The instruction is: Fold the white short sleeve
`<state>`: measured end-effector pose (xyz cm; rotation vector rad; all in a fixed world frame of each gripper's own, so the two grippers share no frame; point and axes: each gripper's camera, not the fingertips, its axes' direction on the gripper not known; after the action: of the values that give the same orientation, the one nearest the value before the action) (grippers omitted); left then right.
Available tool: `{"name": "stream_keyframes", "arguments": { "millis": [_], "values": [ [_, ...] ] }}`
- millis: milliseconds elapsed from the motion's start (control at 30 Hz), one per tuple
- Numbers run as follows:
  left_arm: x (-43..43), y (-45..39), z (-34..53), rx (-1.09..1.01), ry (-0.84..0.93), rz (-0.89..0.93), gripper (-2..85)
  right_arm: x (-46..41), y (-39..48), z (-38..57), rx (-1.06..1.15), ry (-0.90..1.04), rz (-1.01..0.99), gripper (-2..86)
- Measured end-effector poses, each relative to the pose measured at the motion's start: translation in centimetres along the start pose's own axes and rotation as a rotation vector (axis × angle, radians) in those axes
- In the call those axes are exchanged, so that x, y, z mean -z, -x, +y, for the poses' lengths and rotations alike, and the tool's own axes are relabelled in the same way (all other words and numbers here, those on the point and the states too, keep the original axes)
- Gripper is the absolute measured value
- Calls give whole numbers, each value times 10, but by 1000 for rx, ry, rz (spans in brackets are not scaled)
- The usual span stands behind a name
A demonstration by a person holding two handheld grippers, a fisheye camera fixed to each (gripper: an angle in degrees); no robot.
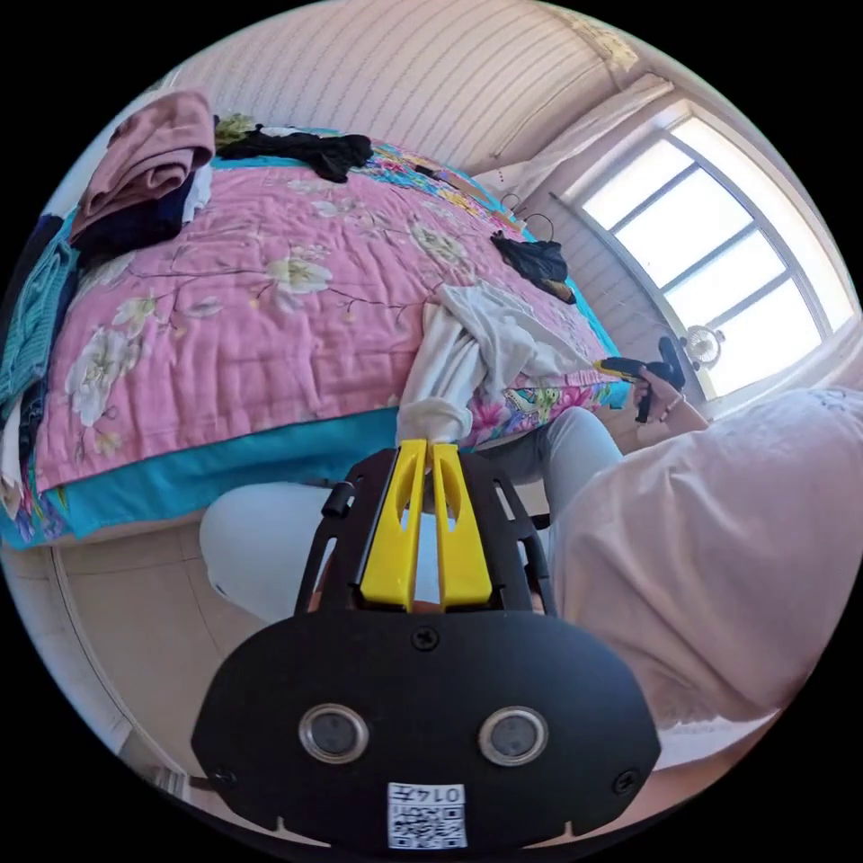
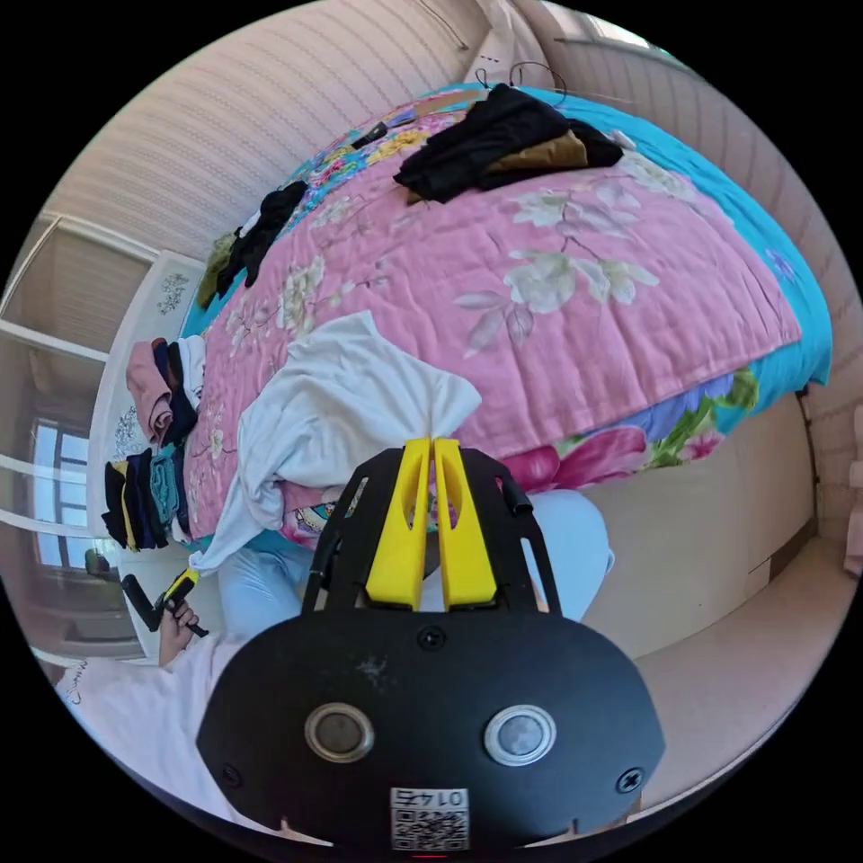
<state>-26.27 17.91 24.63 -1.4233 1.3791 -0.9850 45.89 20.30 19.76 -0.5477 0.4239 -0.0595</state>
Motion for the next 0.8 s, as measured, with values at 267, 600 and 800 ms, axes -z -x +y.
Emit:
{"name": "stream_keyframes", "arguments": {
  "millis": [267, 600, 800],
  "values": [
    [67, -17, -67, -40, -64, -338, 13, 6, -40, 13, -61, -32, -98, -5],
    [-4, -64, -188, -111, -206, -52, 68, 5, -59, 11, -22, -154, -37, 78],
    [-115, -82, -250, 12, 1, 69, 90, -42, -75, 22, -96, -34, -71, 80]
  ]
}}
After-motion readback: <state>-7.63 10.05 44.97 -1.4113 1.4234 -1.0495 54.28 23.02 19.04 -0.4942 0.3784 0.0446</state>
